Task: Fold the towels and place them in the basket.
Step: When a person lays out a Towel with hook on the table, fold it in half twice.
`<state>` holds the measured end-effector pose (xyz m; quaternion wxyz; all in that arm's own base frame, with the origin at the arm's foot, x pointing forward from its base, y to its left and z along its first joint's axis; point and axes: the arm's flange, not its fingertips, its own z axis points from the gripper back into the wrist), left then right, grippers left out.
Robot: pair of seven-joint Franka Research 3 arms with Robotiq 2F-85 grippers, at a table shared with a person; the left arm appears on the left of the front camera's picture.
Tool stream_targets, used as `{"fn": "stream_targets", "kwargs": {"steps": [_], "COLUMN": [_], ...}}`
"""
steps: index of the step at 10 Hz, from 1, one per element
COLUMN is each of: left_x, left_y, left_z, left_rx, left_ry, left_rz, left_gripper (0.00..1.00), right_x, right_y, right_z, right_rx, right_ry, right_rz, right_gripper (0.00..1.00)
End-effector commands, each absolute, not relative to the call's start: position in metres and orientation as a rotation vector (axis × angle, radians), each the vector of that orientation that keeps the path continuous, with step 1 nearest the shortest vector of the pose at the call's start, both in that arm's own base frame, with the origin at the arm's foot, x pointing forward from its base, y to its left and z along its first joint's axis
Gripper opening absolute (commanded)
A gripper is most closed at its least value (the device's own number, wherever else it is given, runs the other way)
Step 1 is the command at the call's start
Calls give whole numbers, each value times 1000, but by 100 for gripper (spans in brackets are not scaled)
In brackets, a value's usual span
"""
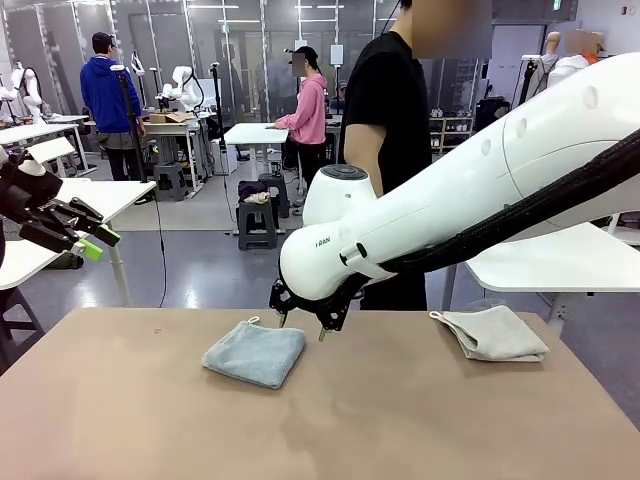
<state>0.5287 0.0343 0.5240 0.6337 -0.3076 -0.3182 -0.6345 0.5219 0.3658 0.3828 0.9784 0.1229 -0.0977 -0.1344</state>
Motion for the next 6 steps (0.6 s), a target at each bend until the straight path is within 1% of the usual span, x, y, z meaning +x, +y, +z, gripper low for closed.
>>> {"fn": "stream_targets", "kwargs": {"steps": [1, 6], "left_x": [527, 527], "left_y": [34, 34], "left_z": [526, 526], "left_rx": [-688, -688], "left_ry": [-714, -714], "left_rz": [-1440, -1440], "left_gripper": [66, 66], "right_x": [523, 523], "right_y": [366, 366], "right_z": [386, 386], "right_rx": [248, 248], "right_ry": [-198, -198], "right_rz": [-271, -271], "right_gripper": [86, 86]}}
